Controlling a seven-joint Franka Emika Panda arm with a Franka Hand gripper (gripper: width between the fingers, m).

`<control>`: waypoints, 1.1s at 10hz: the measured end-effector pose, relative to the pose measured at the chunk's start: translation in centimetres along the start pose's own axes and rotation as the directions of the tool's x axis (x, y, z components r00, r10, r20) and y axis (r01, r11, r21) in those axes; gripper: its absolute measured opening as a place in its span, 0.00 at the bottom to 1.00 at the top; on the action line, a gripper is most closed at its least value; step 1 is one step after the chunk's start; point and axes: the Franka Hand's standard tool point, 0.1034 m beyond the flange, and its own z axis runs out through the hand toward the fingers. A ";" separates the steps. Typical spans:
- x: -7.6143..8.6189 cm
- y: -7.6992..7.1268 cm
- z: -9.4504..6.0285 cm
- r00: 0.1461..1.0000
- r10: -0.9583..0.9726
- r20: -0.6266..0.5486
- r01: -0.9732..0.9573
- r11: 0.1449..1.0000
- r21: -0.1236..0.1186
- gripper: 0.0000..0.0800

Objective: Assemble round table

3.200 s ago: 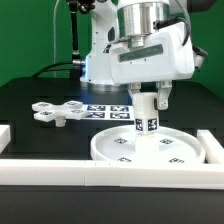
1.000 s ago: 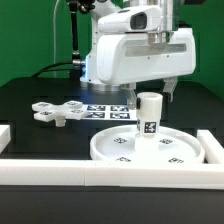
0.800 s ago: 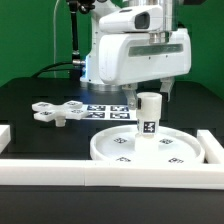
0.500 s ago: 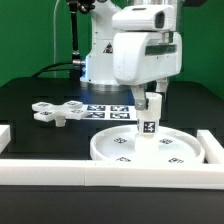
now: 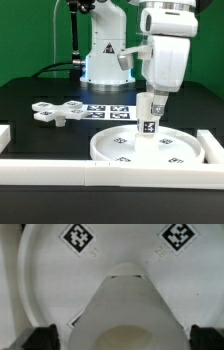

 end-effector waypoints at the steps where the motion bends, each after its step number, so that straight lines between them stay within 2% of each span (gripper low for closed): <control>1: -0.3 0.0 0.0 0.998 -0.057 0.005 0.057 0.998 0.000 0.81; 3: -0.2 -0.1 0.2 0.981 -0.194 0.027 0.194 0.981 0.003 0.81; 6: 0.2 -0.1 0.7 0.901 -0.428 0.067 0.428 0.903 0.018 0.81; 9: 0.0 0.0 0.7 0.901 -0.429 0.069 0.428 0.903 0.019 0.81; 11: -0.5 -0.1 0.8 0.904 -0.421 0.070 0.421 0.907 0.023 0.51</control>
Offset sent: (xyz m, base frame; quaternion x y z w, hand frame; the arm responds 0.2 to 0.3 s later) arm 0.0057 0.0127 -0.0043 -0.0084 -0.0264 -0.2989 0.9539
